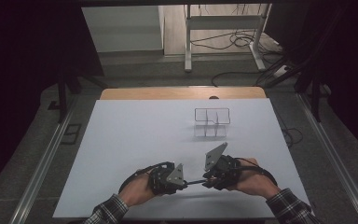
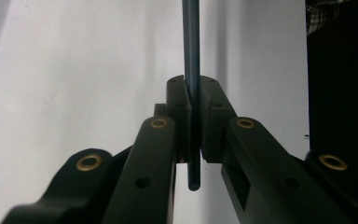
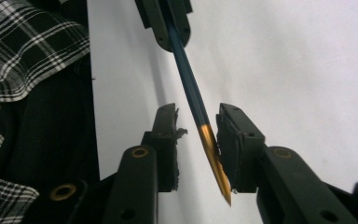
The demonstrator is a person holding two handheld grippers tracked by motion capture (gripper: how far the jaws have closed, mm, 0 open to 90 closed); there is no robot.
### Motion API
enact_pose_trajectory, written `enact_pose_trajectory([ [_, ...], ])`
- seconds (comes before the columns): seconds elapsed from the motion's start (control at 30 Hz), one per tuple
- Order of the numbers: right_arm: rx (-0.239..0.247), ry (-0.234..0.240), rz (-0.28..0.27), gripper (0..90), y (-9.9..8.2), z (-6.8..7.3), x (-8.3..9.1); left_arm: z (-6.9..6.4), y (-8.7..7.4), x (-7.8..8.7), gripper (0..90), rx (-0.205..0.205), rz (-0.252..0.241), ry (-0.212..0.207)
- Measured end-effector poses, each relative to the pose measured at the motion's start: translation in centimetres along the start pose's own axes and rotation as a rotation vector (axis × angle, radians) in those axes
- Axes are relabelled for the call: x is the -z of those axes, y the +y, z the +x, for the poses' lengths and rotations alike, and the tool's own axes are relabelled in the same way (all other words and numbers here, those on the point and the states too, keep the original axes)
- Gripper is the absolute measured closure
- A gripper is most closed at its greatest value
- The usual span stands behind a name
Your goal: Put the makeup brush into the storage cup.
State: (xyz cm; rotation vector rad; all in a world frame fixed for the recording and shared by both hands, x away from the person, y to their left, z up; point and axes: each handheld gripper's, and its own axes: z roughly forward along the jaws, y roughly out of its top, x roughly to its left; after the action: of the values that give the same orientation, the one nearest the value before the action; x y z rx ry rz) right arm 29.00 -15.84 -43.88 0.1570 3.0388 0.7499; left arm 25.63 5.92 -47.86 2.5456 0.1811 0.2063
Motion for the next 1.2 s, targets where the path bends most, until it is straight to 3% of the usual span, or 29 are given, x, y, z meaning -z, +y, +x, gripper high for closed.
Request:
enact_pose_trajectory([
  [0.33,-0.044,-0.065,-0.031,54.3,-0.8,-0.4,1.0,-0.3,-1.5,1.1,85.0,0.067,-0.011,0.019],
  [0.63,-0.108,-0.113,-0.075,44.8,-1.6,-0.8,1.9,-0.6,-3.1,2.5,85.1,0.140,-0.056,0.040],
  [0.97,-0.218,-0.129,-0.132,39.5,-2.8,-1.0,2.3,-0.8,-4.6,3.8,85.0,0.222,-0.100,0.058],
  [1.2,-0.271,-0.124,-0.185,38.7,-3.2,-0.9,2.3,-0.9,-5.1,4.0,85.0,0.302,-0.140,0.067],
])
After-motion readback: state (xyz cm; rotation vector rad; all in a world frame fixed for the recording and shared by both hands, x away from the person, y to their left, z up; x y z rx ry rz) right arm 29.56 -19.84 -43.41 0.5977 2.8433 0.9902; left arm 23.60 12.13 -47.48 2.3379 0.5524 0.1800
